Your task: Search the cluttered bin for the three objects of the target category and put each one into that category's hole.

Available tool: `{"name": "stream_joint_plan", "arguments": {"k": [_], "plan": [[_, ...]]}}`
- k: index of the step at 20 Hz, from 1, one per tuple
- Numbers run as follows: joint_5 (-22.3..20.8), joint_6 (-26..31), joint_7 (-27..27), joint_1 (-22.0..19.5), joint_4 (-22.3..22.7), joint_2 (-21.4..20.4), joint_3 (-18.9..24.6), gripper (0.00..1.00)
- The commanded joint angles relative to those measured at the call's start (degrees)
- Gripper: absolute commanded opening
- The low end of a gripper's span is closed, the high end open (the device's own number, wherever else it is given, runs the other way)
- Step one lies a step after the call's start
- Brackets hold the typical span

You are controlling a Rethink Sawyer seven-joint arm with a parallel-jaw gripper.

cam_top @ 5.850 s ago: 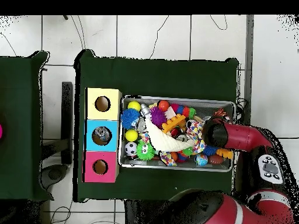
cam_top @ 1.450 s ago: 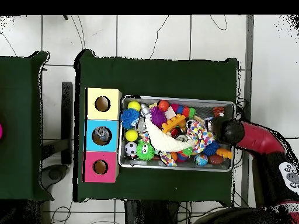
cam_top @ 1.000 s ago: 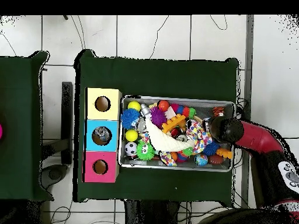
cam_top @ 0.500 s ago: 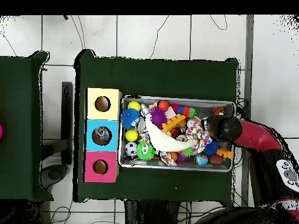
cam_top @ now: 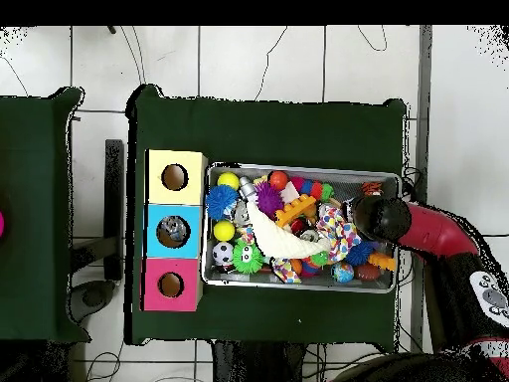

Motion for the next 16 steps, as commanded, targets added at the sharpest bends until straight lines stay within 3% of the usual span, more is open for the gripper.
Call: {"name": "stream_joint_plan", "arguments": {"k": [1,11,16], "plan": [[-1.7,7.5,-8.6,-0.8,1.5,2.0,5.4,1.0],[-4.8,10.8,-5.2,3.3,-5.4,6.8,-1.5,1.0],[-5.2,11.6,-4.3,4.5,-8.0,8.8,-3.0,1.0]]}}
